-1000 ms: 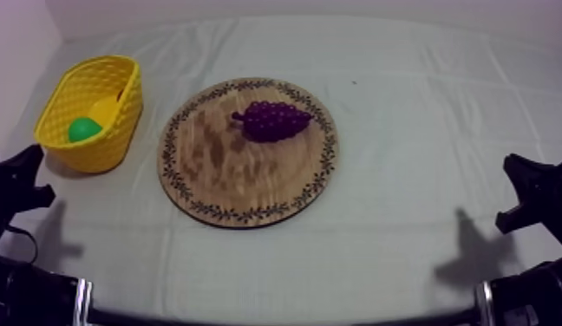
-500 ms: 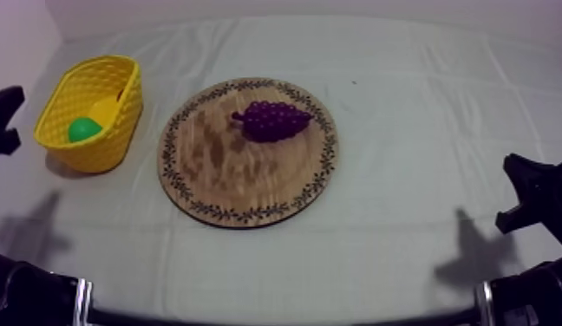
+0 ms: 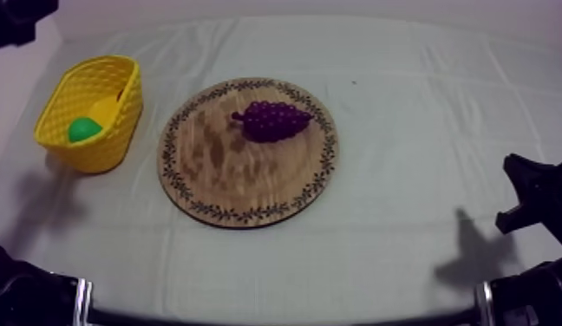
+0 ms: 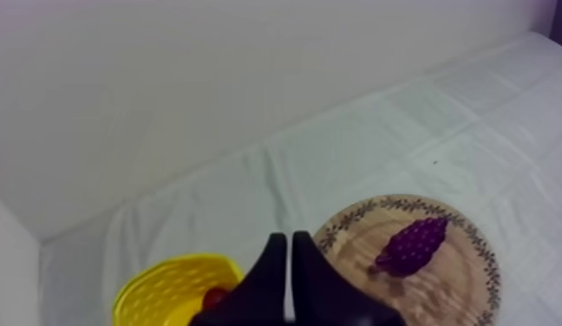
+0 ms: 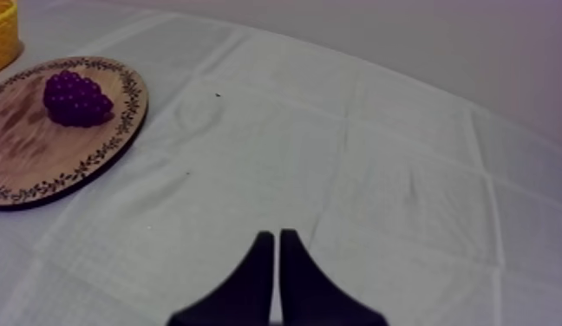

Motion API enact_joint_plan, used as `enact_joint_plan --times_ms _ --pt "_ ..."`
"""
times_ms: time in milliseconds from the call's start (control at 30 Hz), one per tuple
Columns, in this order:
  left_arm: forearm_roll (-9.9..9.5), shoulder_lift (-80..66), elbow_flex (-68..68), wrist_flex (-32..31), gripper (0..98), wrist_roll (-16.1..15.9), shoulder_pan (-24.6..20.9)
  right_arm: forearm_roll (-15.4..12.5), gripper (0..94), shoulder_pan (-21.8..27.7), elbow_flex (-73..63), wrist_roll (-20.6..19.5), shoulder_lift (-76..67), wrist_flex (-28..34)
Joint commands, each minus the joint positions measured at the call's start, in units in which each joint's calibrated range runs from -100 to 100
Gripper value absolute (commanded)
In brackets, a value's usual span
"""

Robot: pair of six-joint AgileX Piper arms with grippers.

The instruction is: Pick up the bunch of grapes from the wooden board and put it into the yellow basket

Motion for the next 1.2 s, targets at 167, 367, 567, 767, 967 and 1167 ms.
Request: enact_joint_plan --times_ms 167,367,567,767,967,1167 --pt "-2.47 14.2 -13.9 1.0 0.0 1.9 5.3 0.0 0.4 0.0 0.0 0.0 0.0 0.0" --pt "-4.71 23.2 -21.3 4.0 0.0 2.8 9.7 0.0 0.4 0.0 0.0 0.0 0.0 0.0" --pt "-6.76 31.9 -26.8 7.9 0.0 3.1 13.6 0.0 0.4 0.0 0.0 0.0 0.0 0.0" --pt "-7.14 38.8 -30.0 9.8 5.6 1.5 14.8 0.0 0.4 0.0 0.0 0.0 0.0 0.0" --pt "-7.28 43.3 -32.5 15.1 62.5 0.7 14.8 0.0 0.4 0.0 0.0 0.0 0.0 0.0" --pt "-7.04 45.7 -33.6 18.7 92.1 0.1 14.9 0.0 0.4 0.0 0.0 0.0 0.0 0.0"
